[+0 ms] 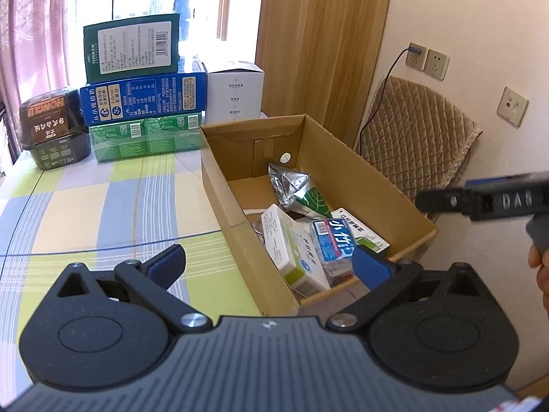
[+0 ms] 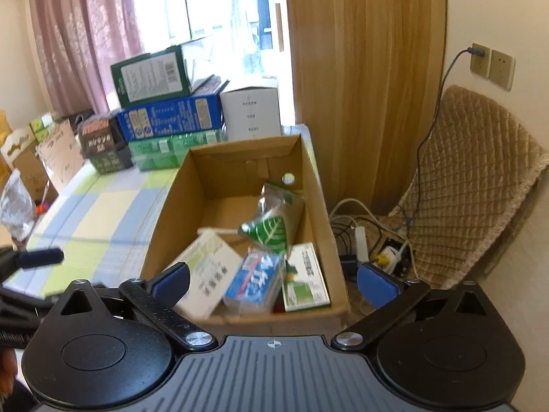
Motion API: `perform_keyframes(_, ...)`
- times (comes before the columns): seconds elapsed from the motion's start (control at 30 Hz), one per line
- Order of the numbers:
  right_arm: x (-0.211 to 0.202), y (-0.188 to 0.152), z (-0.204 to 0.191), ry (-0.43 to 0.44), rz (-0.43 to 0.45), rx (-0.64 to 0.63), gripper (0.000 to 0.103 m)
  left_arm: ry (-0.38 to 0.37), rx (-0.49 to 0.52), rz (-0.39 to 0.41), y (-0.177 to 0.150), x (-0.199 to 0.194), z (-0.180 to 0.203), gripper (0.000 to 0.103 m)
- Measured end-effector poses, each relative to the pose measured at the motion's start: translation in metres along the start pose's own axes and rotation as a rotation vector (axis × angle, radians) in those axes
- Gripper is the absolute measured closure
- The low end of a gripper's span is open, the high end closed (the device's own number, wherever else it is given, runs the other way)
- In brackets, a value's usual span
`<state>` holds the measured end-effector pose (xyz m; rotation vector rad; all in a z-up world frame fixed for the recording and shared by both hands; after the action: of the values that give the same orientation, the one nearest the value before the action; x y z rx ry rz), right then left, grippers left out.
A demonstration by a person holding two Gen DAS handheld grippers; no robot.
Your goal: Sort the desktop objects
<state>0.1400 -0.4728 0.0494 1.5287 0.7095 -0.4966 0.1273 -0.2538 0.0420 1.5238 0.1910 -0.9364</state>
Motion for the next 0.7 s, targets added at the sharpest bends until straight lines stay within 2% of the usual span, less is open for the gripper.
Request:
perform_keyframes(0.23, -0.032, -0.029, -0.01, -0.005, -0.018, 0.001, 0.002, 0.012, 0.003, 0.008, -0.014, -0.031, 0.01, 0.001)
perform_keyframes(0.6, -0.085, -0.061, -0.035, 0.019, 0.01, 0.033, 0.002, 0.014, -0.115, 0.02, -0.042, -0.088, 0.017, 0.001)
perform_keyframes(0.7, -0.098, -0.071, -0.04, 0.023, 0.019, 0.041, 0.002, 0.011, -0.118, 0.022, -0.047, -0.101, 0.018, 0.002)
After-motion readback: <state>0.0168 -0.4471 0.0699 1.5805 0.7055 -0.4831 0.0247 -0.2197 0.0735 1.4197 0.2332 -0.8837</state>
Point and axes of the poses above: each gripper's, at about its wrist camera, not at the fingertips, and x roughly the way its jaws point, z to its right, y to its top, the point moved 4 cm from there along x, roughly the way its jaws point, and after that the axes turned 2 degrees about -z, right-handed, at the moved point
